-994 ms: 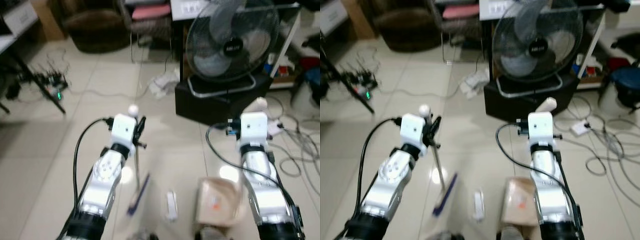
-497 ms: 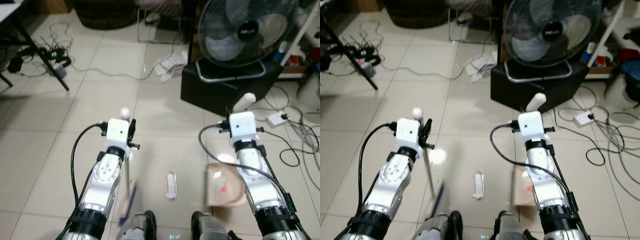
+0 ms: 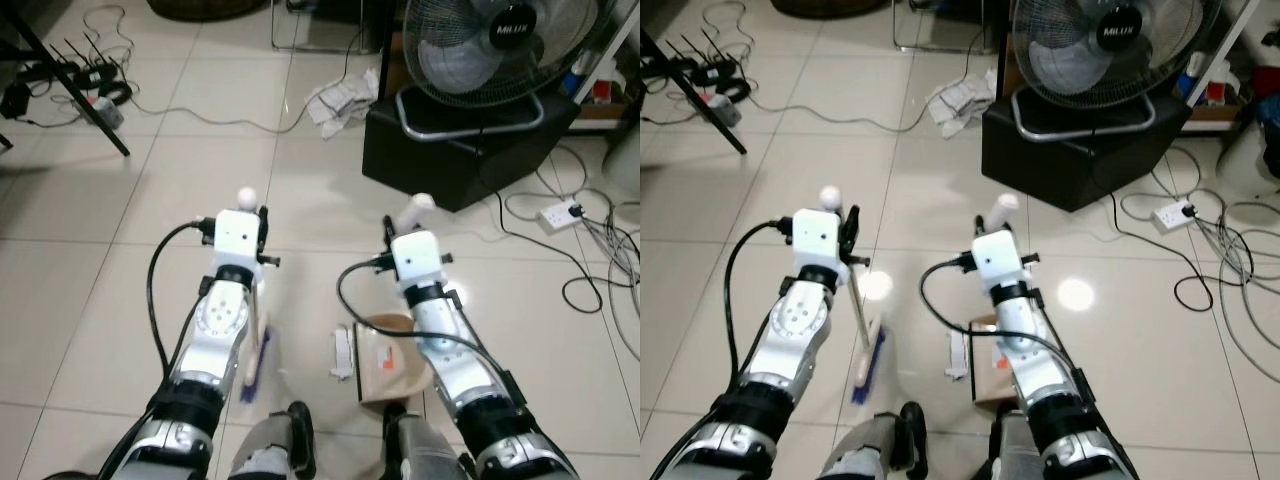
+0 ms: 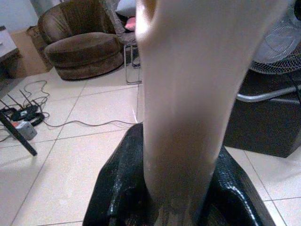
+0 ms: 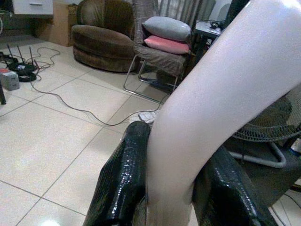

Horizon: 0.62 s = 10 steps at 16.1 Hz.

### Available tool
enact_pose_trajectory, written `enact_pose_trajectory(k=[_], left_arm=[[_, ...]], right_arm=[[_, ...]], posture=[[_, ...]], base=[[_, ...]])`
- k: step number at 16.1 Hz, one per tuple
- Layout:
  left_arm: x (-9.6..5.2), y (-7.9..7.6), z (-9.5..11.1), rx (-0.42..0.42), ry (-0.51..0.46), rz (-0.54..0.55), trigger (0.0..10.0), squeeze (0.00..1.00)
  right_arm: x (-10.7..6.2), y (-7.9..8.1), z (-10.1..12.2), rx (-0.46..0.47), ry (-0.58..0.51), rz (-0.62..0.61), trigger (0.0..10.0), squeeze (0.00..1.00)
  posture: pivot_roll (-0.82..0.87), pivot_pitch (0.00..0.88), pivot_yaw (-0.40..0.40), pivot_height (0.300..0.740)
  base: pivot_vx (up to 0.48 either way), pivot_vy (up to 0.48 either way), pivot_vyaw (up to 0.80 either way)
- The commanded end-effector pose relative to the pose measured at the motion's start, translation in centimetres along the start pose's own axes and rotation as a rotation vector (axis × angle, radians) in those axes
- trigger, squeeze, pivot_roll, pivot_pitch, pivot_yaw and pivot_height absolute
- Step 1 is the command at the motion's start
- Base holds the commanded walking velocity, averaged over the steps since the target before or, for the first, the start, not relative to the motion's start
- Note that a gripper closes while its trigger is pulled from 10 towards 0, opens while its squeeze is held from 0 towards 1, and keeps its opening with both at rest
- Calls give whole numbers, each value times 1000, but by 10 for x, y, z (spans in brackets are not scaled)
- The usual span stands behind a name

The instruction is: Sweep floor

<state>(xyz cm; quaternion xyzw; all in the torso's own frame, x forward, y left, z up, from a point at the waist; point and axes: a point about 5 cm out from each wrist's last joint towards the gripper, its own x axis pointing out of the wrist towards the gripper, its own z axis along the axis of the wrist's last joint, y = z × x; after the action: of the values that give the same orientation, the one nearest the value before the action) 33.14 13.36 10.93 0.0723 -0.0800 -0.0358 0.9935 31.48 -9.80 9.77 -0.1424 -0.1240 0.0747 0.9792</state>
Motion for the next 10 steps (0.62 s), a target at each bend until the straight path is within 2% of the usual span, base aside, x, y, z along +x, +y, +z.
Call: enact_pose_trajectory(k=[1, 5, 8, 10], left_arm=[[-2, -1, -7, -8, 26, 13, 10000, 0], [5, -27, -8, -83, 30, -27, 10000, 0], [10, -47, 1, -197, 12, -60, 10000, 0], [13, -55, 7, -280, -2, -85, 10000, 0]], right_arm=[[-6, 11, -6, 11, 24, 25, 10000, 0], [-9, 34, 1, 111, 6, 41, 10000, 0], [-9, 49, 10, 148, -19, 78, 10000, 0], [-9, 52, 11, 173, -16, 81, 10000, 0]], posture=[[41, 344, 95, 740], [16, 346, 98, 740], [11, 346, 98, 740], [12, 342, 93, 740]], base=[[0, 0, 0], [0, 0, 0], [0, 0, 0], [0, 0, 0]])
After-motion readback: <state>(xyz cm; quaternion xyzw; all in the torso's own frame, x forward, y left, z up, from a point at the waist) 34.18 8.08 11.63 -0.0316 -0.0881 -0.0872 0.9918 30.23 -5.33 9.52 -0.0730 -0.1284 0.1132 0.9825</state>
